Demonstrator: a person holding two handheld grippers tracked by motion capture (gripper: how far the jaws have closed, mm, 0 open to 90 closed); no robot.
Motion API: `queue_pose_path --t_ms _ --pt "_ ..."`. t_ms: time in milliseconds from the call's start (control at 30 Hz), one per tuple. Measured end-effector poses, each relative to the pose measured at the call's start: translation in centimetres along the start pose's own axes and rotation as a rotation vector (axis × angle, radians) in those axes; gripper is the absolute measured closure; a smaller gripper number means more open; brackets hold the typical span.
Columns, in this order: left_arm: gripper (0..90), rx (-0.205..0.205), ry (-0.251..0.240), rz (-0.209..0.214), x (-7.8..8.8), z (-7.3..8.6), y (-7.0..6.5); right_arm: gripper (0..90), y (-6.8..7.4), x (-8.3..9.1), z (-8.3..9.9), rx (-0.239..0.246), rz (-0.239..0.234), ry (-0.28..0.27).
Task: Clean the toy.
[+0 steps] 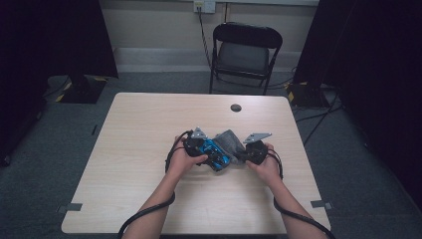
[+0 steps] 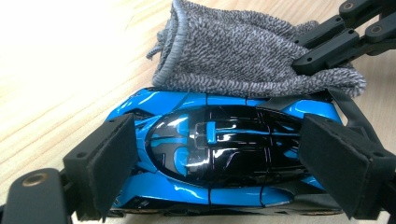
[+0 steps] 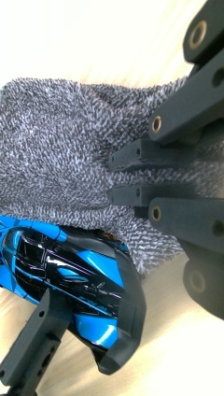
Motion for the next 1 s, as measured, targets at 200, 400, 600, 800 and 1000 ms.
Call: queue_pose_path --t_ms 200,400,600,800,1000 --pt "11.9 0.0 -0.003 0.0 0.0 0.0 0.0 83.3 0.2 0.3 0.3 0.007 -0.005 -0.002" --pt "12.0 -0.003 0.0 -0.001 0.0 0.0 0.0 83.3 0.3 0.6 0.6 -0.002 -0.009 -0.003" --pt "12.0 -0.003 0.001 -0.001 0.0 0.0 0.0 83.3 0.4 0.9 0.8 -0.003 -0.013 0.002" --pt "11.9 -0.003 0.001 -0.001 0.0 0.0 0.0 83.2 0.6 1.2 1.1 -0.009 -0.018 0.002" --pt "12.0 -0.003 0.001 -0.001 0.0 0.0 0.0 83.1 0.8 1.6 1.4 -0.003 -0.022 -0.001"
Point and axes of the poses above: each handheld gripper's, and its own axes: x roughly backward along the jaws, z roughly out of its underside, y roughly to its left, the point moved 5 cm from there along -x, roughly forward along the jaws, and after that the axes turned 4 degrees about x, right-handed, at the moved point
